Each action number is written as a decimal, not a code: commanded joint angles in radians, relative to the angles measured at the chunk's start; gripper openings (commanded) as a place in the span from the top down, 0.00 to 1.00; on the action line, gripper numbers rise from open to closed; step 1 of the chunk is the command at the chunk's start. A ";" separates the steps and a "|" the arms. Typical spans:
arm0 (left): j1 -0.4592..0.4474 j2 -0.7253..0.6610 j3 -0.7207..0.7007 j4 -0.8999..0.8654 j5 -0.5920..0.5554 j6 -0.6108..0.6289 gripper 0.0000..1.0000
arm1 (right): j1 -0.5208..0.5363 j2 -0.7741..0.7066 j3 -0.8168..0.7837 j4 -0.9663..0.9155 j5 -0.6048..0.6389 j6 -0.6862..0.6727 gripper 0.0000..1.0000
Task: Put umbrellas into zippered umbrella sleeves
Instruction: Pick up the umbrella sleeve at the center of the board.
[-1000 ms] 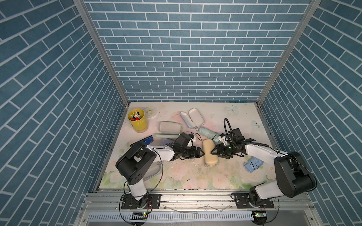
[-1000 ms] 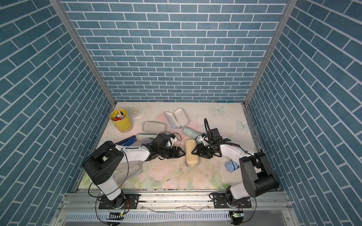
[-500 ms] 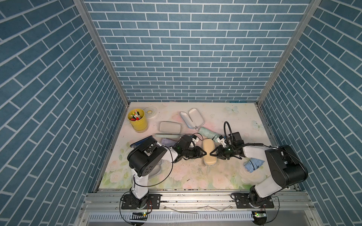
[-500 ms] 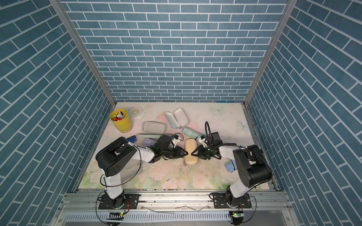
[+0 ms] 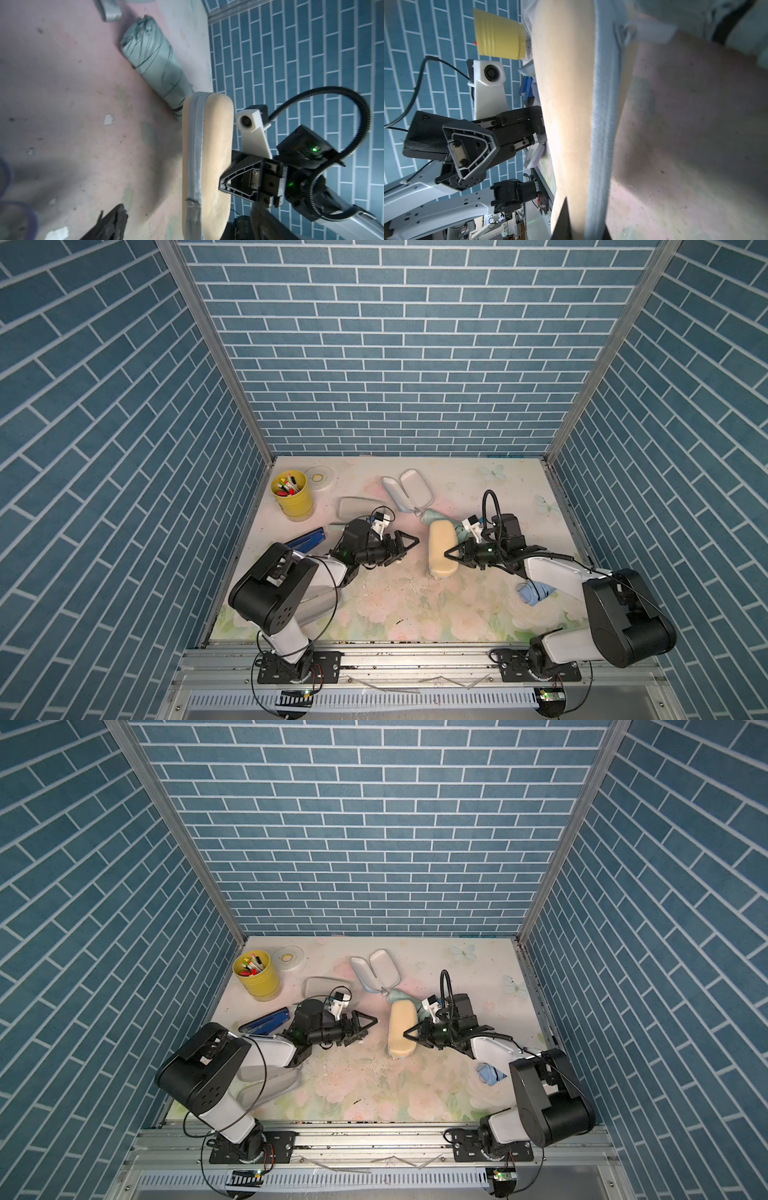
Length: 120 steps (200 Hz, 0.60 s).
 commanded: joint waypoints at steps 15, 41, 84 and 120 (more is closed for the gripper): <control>-0.030 -0.034 0.085 -0.020 0.054 0.022 0.01 | 0.045 -0.059 0.108 -0.007 -0.064 0.032 0.93; -0.045 -0.018 0.136 -0.082 0.053 0.067 0.05 | 0.090 -0.058 0.143 -0.021 -0.041 0.040 0.92; -0.047 0.019 0.169 -0.036 0.076 0.043 0.30 | 0.172 -0.021 0.198 -0.059 0.013 0.026 0.80; -0.027 0.024 0.188 -0.009 0.127 0.049 0.56 | 0.164 -0.071 0.218 -0.166 -0.019 -0.074 0.56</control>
